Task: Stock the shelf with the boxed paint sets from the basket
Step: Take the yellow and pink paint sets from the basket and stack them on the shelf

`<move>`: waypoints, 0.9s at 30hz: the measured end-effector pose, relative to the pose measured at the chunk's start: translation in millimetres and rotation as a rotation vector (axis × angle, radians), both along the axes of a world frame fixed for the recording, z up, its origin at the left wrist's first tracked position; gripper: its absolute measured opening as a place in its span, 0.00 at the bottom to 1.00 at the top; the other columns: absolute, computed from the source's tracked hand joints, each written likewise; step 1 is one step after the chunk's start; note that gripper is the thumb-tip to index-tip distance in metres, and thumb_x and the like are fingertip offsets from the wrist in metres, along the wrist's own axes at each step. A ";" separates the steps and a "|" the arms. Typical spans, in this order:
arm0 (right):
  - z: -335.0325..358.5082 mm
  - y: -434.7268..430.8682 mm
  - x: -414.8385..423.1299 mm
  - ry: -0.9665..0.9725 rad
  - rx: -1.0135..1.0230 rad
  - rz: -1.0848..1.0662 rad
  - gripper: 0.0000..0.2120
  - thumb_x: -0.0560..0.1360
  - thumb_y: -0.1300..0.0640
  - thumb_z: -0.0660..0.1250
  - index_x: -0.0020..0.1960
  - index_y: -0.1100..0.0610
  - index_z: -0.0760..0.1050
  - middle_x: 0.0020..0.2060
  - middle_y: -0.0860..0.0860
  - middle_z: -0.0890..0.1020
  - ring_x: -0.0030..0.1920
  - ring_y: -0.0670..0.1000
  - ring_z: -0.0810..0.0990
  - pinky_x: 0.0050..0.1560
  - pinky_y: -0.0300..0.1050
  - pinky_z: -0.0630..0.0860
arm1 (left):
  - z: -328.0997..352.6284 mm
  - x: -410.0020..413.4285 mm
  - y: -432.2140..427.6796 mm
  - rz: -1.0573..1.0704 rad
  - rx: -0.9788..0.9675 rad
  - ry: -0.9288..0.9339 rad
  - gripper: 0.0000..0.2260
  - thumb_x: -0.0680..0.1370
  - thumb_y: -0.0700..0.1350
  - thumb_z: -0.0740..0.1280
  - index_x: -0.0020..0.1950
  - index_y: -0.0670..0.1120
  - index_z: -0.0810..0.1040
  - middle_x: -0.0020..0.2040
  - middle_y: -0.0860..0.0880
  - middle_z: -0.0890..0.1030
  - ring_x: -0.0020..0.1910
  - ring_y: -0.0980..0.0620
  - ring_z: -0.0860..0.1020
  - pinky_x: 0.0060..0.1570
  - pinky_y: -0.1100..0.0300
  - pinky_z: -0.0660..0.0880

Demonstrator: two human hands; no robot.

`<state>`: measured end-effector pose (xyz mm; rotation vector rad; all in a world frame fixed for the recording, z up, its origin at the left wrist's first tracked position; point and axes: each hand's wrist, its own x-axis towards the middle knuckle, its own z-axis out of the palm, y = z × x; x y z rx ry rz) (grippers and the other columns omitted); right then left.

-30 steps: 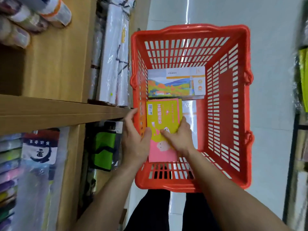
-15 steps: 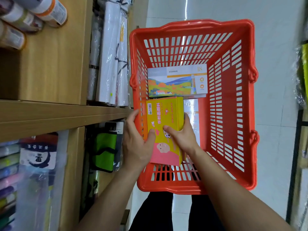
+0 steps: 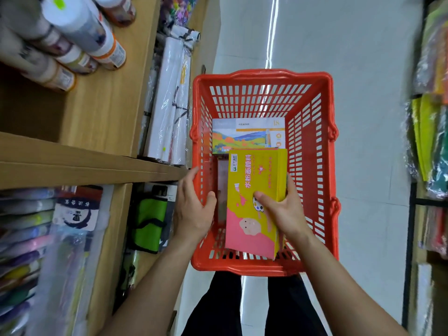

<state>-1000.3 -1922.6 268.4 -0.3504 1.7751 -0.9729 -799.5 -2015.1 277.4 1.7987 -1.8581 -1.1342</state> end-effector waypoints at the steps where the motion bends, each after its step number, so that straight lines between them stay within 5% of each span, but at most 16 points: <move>1: 9.5 1.5 -5.0 0.000 -0.008 -0.011 0.40 0.67 0.46 0.81 0.75 0.44 0.69 0.63 0.45 0.85 0.60 0.50 0.87 0.64 0.61 0.81 | 1.9 0.1 0.0 -0.019 0.010 -0.037 0.30 0.76 0.43 0.70 0.75 0.53 0.64 0.69 0.48 0.71 0.65 0.48 0.74 0.62 0.55 0.72; 6: 56.9 6.4 -20.4 -0.011 -0.045 -0.028 0.34 0.69 0.50 0.80 0.72 0.45 0.71 0.62 0.47 0.86 0.57 0.53 0.88 0.61 0.62 0.83 | 18.2 7.9 8.1 -0.140 0.072 -0.153 0.35 0.75 0.47 0.71 0.79 0.53 0.58 0.70 0.46 0.68 0.67 0.45 0.72 0.65 0.48 0.73; 11: 106.4 8.2 -25.1 -0.008 -0.099 0.014 0.31 0.74 0.57 0.79 0.73 0.47 0.71 0.61 0.48 0.86 0.55 0.51 0.89 0.60 0.60 0.84 | 60.5 13.1 26.9 -0.055 0.045 -0.169 0.30 0.75 0.56 0.66 0.75 0.50 0.68 0.71 0.45 0.68 0.69 0.44 0.70 0.67 0.51 0.69; 17: 184.0 5.5 -23.7 -0.054 -0.194 0.156 0.31 0.73 0.57 0.80 0.72 0.45 0.72 0.59 0.49 0.87 0.54 0.53 0.89 0.58 0.60 0.84 | 153.2 -5.5 57.0 -0.020 0.060 0.166 0.31 0.74 0.68 0.58 0.73 0.55 0.70 0.65 0.55 0.73 0.63 0.61 0.70 0.60 0.69 0.67; 21: 241.4 -0.8 -18.0 -0.143 -0.293 0.326 0.32 0.69 0.55 0.79 0.71 0.48 0.73 0.58 0.52 0.88 0.53 0.56 0.89 0.53 0.56 0.86 | 199.6 -13.9 90.4 0.075 0.167 0.485 0.32 0.73 0.68 0.68 0.74 0.59 0.65 0.68 0.53 0.78 0.65 0.52 0.78 0.60 0.45 0.77; 25: 291.2 -7.4 -9.6 -0.272 -0.367 0.498 0.28 0.69 0.58 0.76 0.68 0.53 0.76 0.56 0.58 0.88 0.52 0.62 0.89 0.50 0.58 0.85 | 254.6 -10.1 128.9 0.276 0.067 0.657 0.37 0.69 0.69 0.71 0.73 0.62 0.60 0.66 0.61 0.78 0.64 0.58 0.79 0.58 0.59 0.77; 27: 315.4 -8.5 0.5 -0.320 -0.397 0.599 0.28 0.69 0.59 0.75 0.68 0.56 0.76 0.57 0.59 0.88 0.51 0.63 0.89 0.47 0.55 0.86 | 278.7 -10.1 149.0 0.392 -0.022 0.714 0.42 0.68 0.69 0.72 0.76 0.59 0.57 0.67 0.61 0.78 0.66 0.56 0.78 0.62 0.53 0.77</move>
